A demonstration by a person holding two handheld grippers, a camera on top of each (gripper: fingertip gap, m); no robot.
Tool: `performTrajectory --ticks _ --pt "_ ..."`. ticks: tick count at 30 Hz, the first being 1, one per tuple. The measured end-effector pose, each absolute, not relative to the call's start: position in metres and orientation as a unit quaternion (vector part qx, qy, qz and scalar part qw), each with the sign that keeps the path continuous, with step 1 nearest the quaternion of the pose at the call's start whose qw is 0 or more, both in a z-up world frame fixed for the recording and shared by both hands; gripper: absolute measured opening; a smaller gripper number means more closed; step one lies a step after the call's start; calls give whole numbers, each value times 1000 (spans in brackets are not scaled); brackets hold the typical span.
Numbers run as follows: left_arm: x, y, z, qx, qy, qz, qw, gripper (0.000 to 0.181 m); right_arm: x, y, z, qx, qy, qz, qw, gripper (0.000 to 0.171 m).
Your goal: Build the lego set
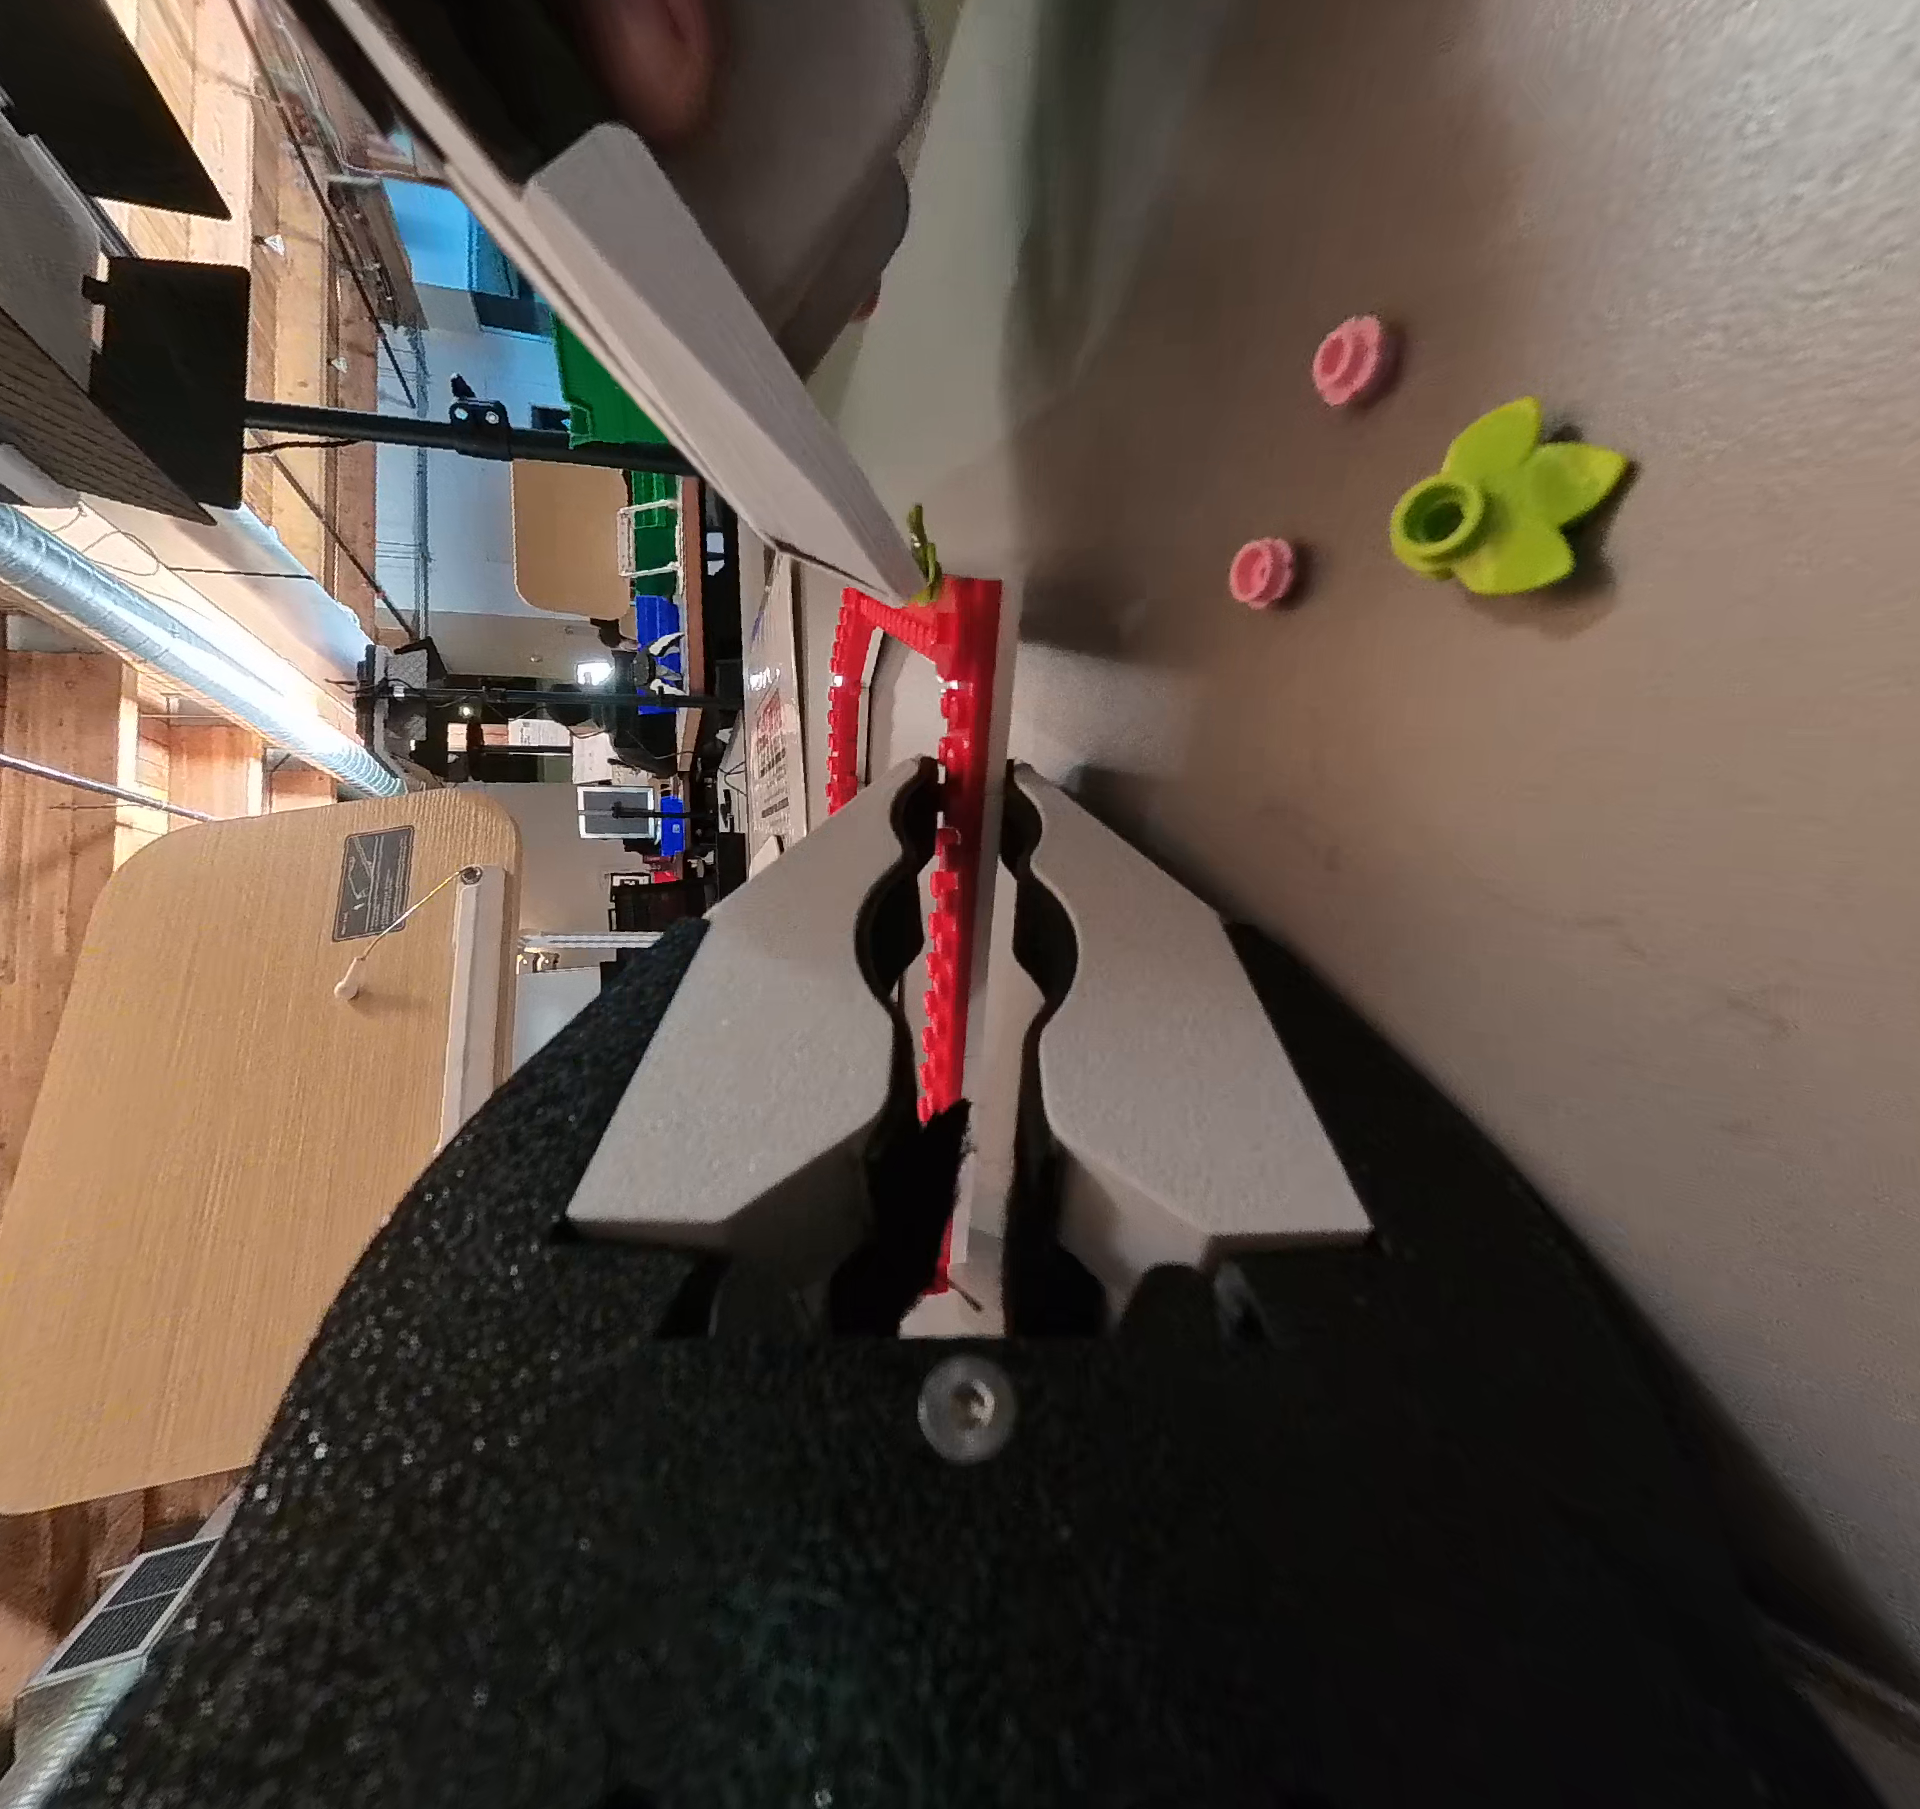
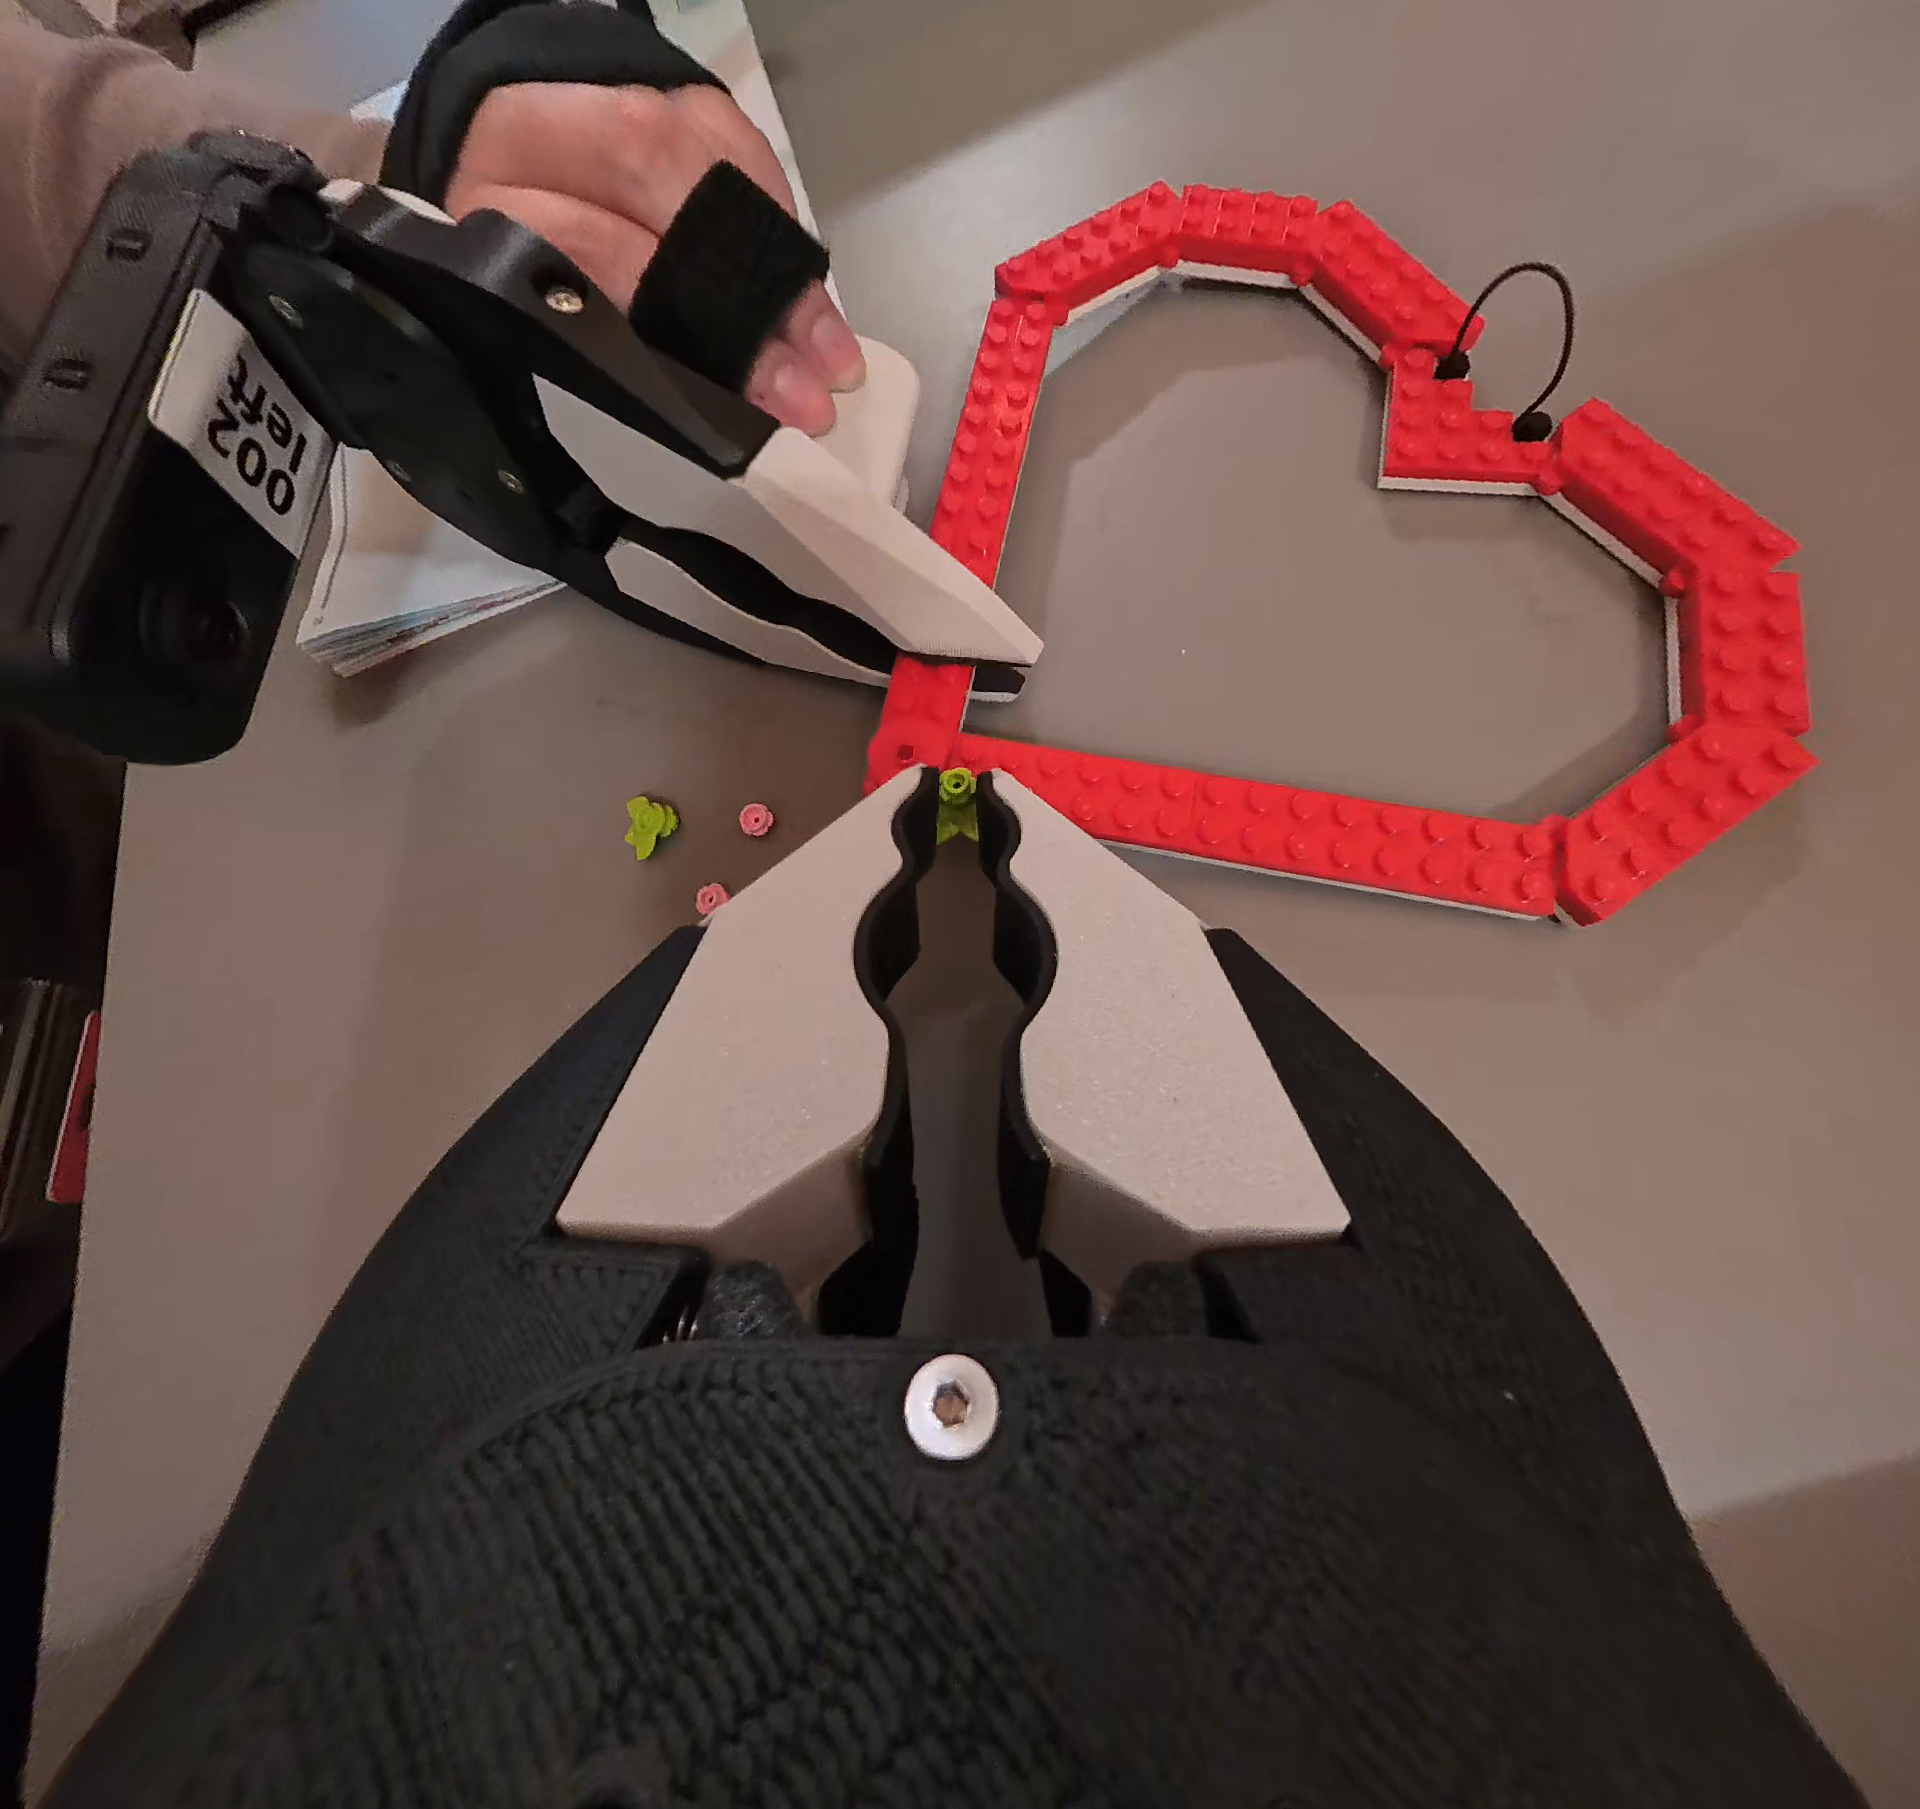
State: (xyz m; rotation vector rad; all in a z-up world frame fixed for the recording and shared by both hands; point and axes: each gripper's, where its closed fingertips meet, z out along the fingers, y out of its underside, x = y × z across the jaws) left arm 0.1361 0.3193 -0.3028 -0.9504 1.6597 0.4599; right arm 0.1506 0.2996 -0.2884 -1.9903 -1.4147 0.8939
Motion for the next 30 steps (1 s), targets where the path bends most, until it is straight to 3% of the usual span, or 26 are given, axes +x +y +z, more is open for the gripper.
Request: performTrajectory --ticks 10,30 --pt "136 319 -303 -403 703 193 553 9 147 300 -291 -735 -551 317 237 5" --pt "136 319 -304 -407 703 191 551 9 145 300 -292 -721 -539 347 264 5"
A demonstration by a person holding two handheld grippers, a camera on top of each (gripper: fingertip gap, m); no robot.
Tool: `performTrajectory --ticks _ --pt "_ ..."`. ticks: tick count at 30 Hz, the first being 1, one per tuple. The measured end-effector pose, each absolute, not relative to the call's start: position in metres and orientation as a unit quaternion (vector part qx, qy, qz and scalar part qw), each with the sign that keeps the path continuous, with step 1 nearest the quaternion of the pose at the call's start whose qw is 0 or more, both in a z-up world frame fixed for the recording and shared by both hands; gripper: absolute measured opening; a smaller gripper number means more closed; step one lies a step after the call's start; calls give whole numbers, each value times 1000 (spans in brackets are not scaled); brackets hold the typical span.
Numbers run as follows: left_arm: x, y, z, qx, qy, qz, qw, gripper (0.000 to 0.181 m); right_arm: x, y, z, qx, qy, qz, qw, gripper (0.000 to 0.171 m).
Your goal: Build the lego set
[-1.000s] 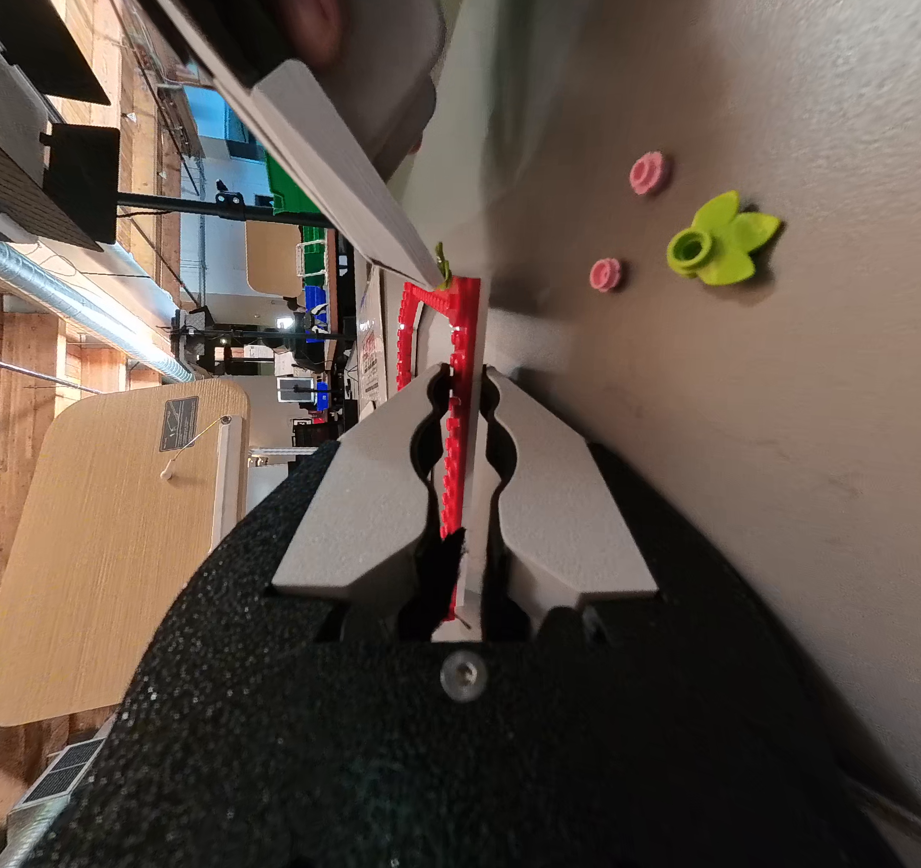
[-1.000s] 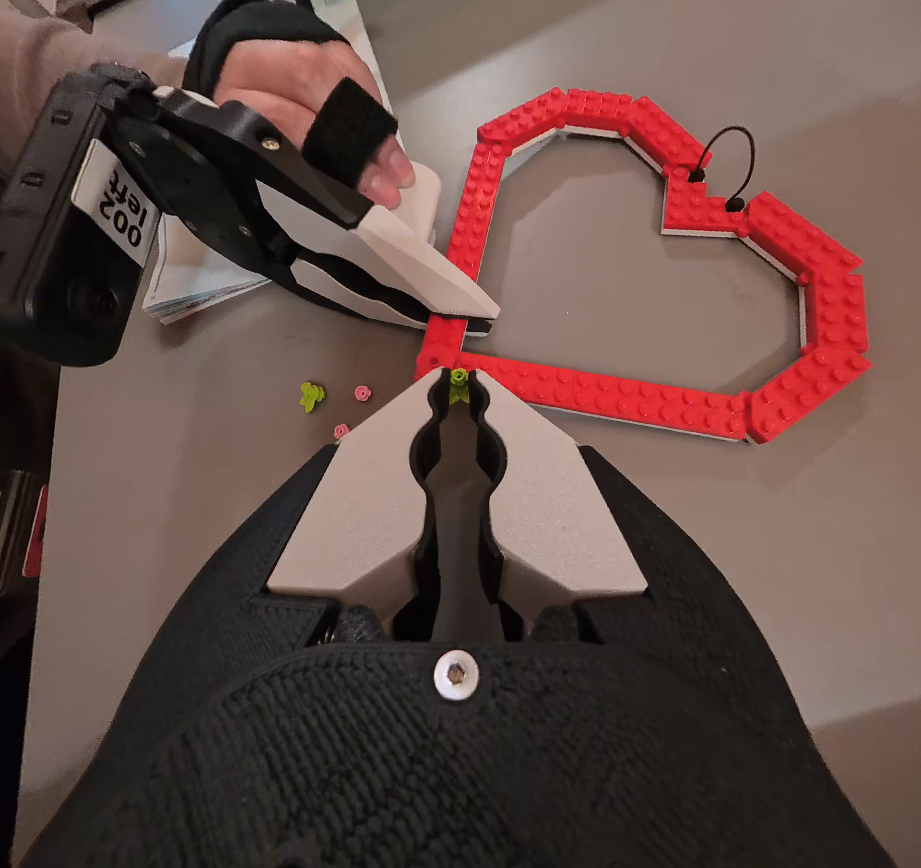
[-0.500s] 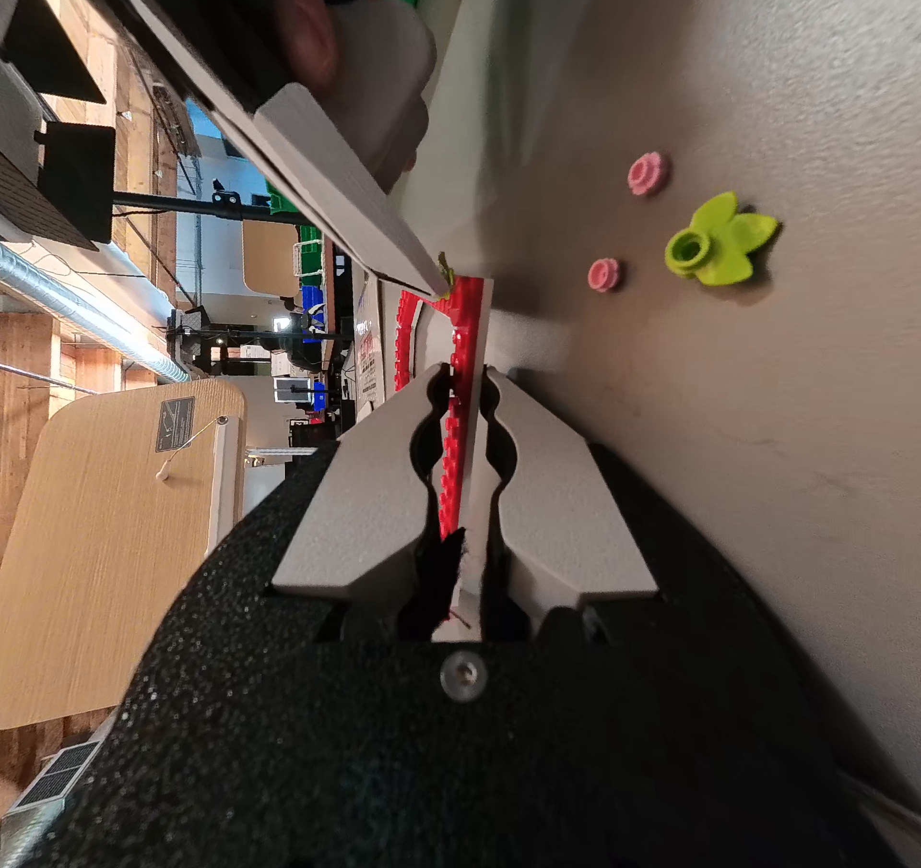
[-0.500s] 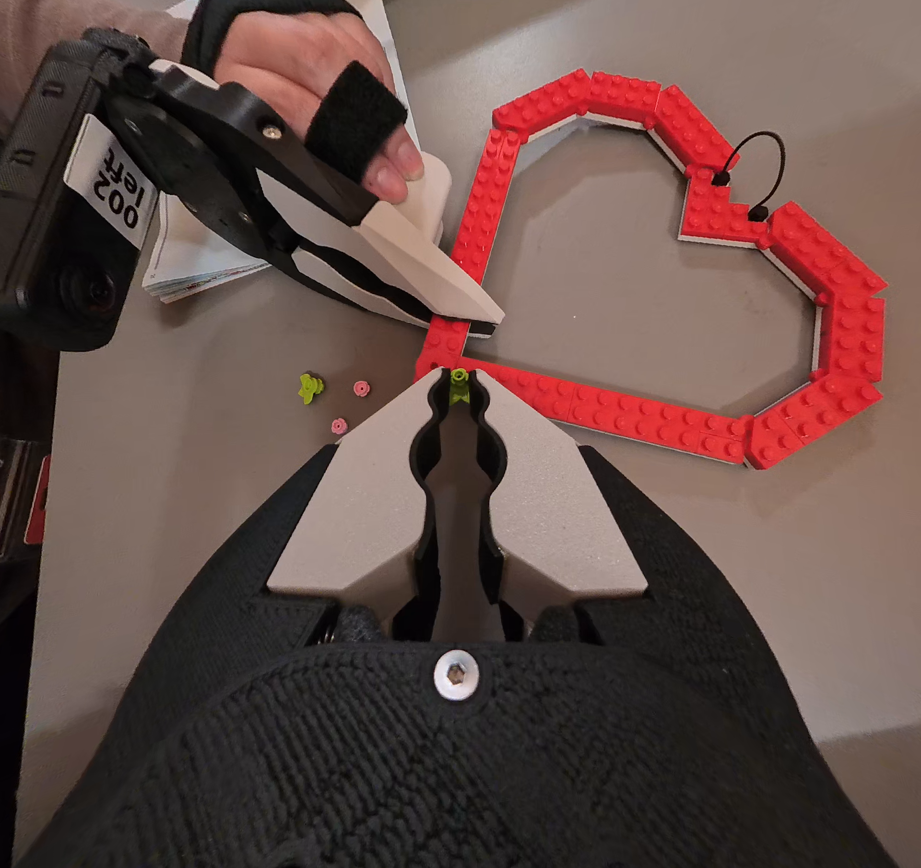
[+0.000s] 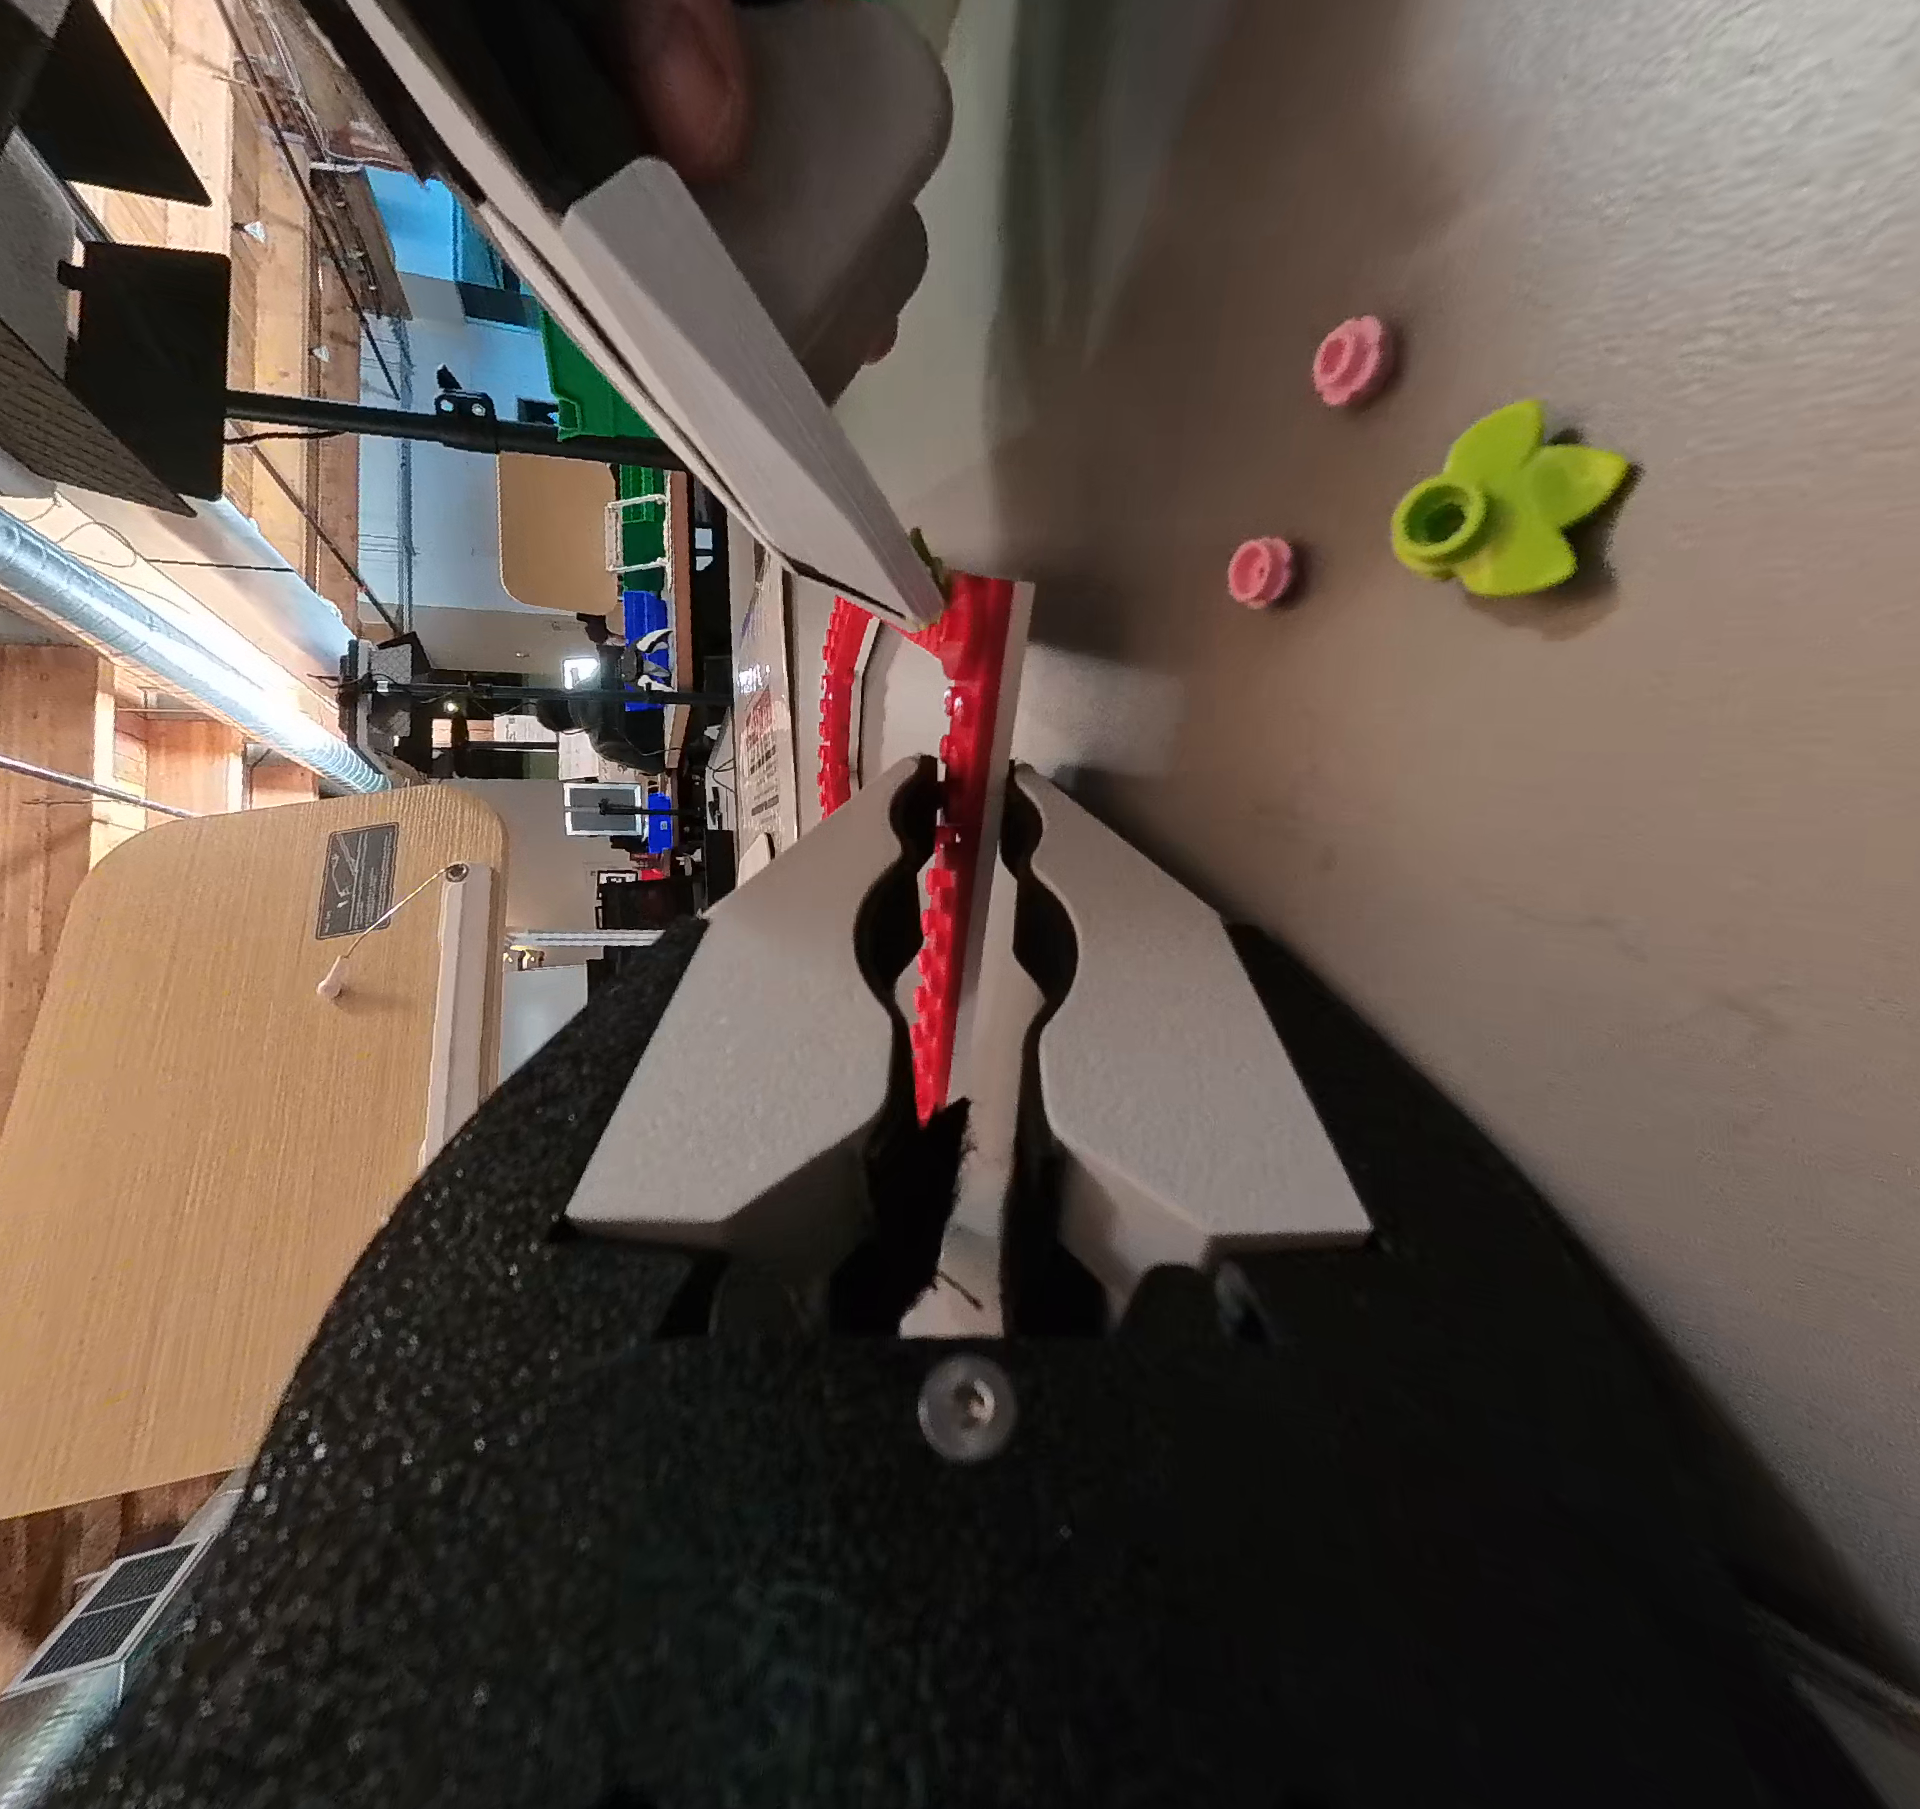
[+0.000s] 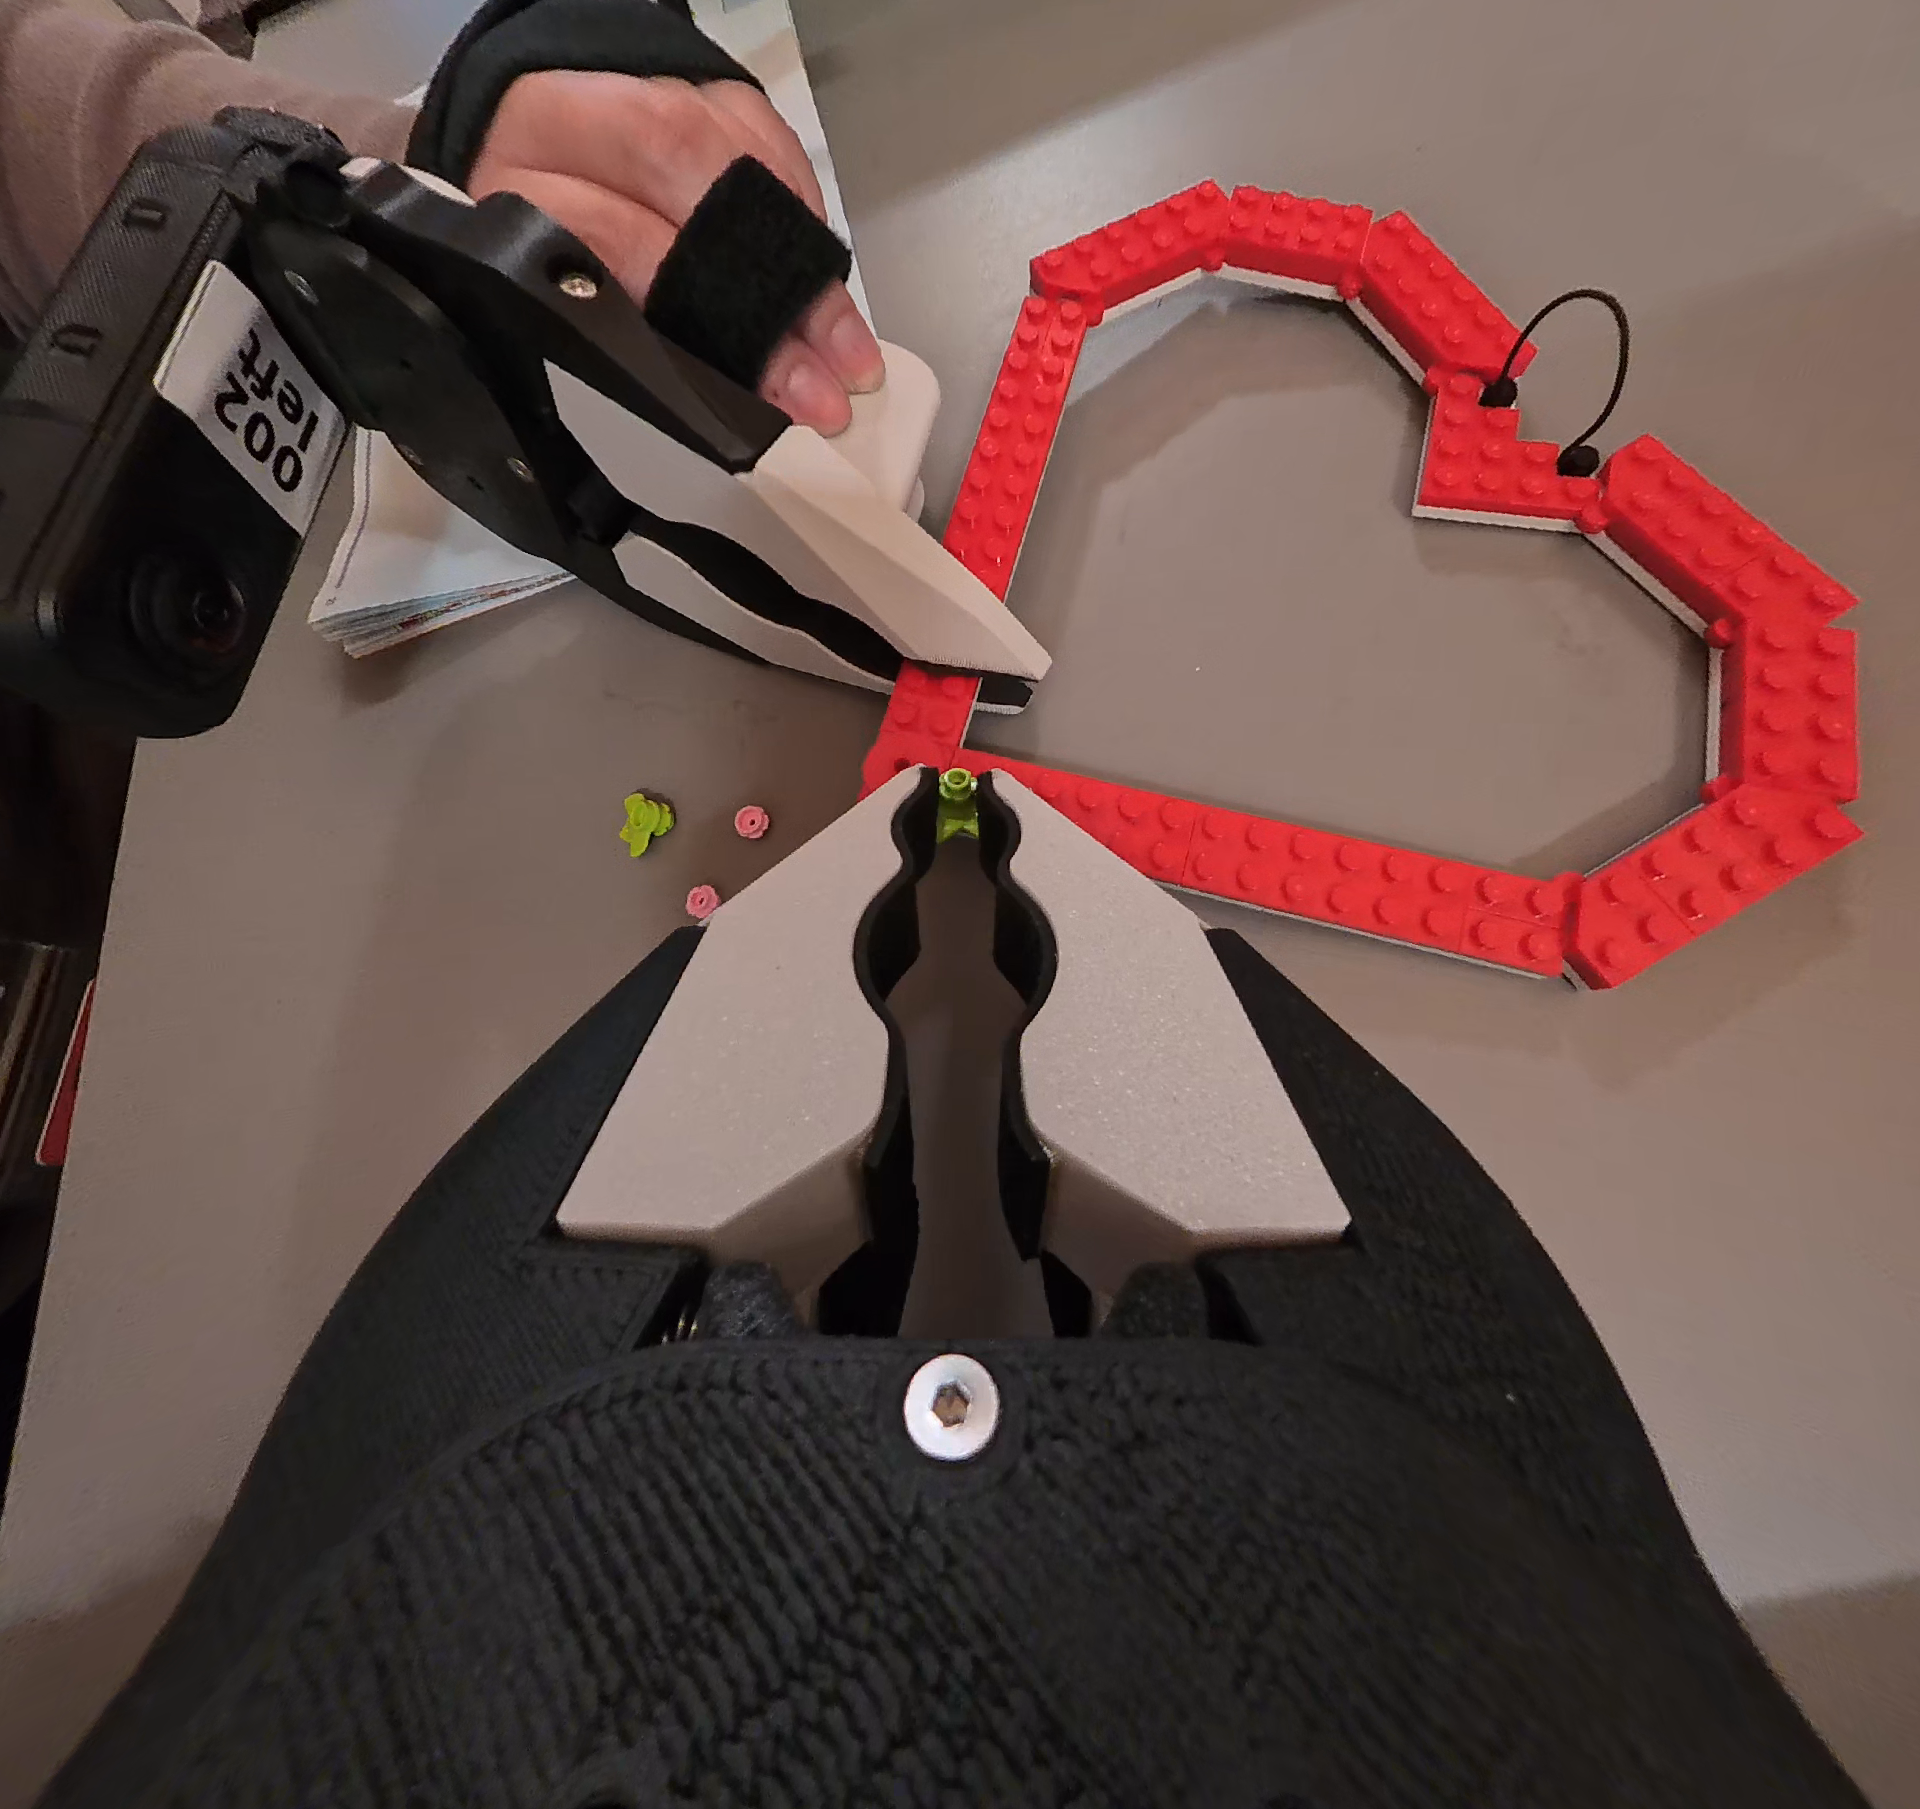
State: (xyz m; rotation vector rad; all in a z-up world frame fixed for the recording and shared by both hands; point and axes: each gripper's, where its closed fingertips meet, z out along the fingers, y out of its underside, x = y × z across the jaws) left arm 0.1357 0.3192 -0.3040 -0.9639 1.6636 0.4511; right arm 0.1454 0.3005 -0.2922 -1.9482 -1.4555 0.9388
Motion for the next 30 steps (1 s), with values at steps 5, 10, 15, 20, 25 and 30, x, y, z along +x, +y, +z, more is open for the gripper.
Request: performTrajectory --ticks 5,10,15,20,25,30 --pt "136 319 -304 -407 703 190 551 9 145 300 -292 -716 -534 358 272 6" --pt "136 319 -304 -406 704 189 552 9 145 300 -292 -712 -529 364 284 6" --pt "135 319 -304 -408 704 189 550 9 145 300 -292 -708 -517 381 294 6" --pt "136 318 -304 -406 704 188 551 9 146 300 -292 -704 -524 376 297 6" --pt "136 318 -304 -406 704 189 551 9 146 299 -293 -694 -530 374 311 6" --pt "135 319 -304 -409 703 190 550 9 146 301 -292 -691 -528 375 321 6"
